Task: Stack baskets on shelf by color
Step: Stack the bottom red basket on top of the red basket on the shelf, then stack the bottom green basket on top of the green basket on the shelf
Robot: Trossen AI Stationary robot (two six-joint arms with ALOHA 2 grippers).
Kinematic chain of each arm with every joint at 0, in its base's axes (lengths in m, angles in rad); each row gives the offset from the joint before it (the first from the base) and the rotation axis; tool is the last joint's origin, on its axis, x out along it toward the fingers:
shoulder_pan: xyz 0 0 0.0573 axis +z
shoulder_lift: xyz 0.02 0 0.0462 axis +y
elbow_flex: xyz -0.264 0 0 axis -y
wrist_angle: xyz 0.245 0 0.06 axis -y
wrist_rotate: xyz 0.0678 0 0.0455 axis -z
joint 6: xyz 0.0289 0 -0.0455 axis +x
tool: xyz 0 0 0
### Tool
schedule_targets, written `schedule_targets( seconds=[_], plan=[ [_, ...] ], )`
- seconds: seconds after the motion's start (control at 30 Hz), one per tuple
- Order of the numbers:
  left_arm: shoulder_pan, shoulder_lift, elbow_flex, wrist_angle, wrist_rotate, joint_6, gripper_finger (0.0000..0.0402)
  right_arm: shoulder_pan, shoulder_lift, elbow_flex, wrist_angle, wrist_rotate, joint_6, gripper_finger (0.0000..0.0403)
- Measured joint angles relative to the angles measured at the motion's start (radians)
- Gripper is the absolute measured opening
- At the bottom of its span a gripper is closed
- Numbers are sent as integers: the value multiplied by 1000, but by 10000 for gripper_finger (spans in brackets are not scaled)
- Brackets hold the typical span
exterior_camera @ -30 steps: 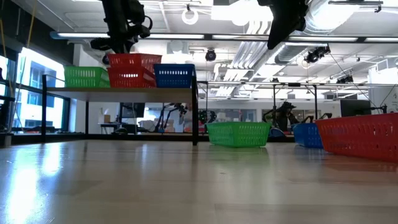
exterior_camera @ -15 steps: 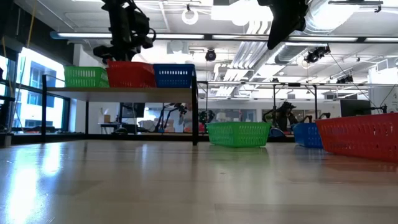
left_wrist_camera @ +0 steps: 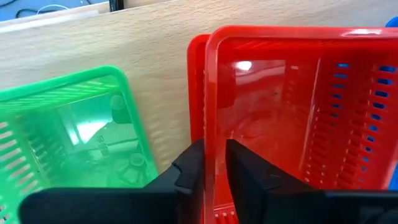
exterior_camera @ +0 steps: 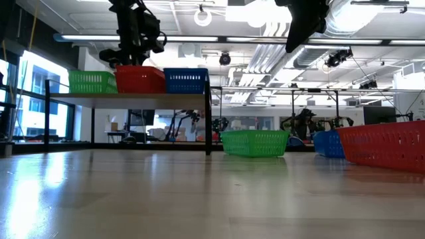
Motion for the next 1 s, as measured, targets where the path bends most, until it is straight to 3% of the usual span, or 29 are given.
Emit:
schedule_targets(
  seconds=[0.27,1.0],
  plan=[
    [0,0,0,0,65,-11,84,0,0,0,0,-1,8,13],
    [5,-26,0,-22,-3,55,103,0,0,0,0,-7,30,13]
  ],
)
